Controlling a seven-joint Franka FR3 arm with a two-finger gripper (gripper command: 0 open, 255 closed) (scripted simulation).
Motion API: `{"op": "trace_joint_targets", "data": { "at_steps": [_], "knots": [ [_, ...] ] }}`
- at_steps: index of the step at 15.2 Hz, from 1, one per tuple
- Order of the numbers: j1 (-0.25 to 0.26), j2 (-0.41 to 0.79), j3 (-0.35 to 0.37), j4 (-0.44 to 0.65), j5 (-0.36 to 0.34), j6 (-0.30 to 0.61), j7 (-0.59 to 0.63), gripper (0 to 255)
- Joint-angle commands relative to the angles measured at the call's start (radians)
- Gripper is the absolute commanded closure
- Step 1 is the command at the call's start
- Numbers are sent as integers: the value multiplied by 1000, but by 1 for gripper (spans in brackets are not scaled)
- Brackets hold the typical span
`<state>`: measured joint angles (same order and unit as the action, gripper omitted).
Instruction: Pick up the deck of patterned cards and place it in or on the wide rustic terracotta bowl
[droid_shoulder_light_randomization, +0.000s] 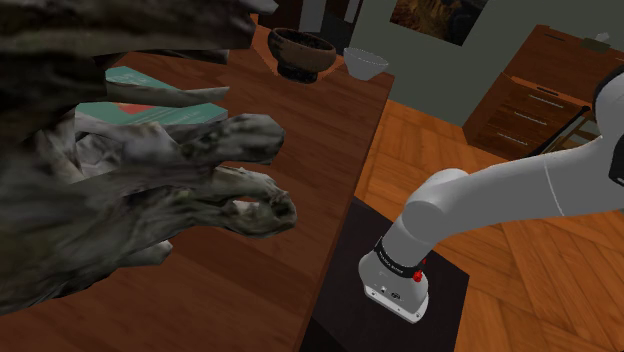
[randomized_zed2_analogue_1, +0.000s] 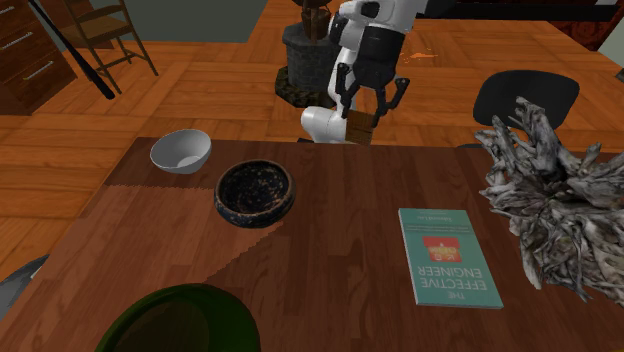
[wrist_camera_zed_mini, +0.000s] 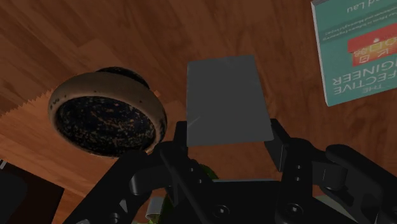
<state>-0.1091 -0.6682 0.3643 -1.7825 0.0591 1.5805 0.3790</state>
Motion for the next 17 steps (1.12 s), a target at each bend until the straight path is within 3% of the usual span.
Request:
{"op": "trace_joint_targets", "data": {
  "at_steps": [1, 9, 17],
  "knots": [
    [-6, 22, 3, 46, -5, -25, 1, 255],
    [-39, 138, -102, 128, -40, 6, -130, 255],
    [-78, 321, -206, 300, -58, 15, -269, 255]
  ]
}}
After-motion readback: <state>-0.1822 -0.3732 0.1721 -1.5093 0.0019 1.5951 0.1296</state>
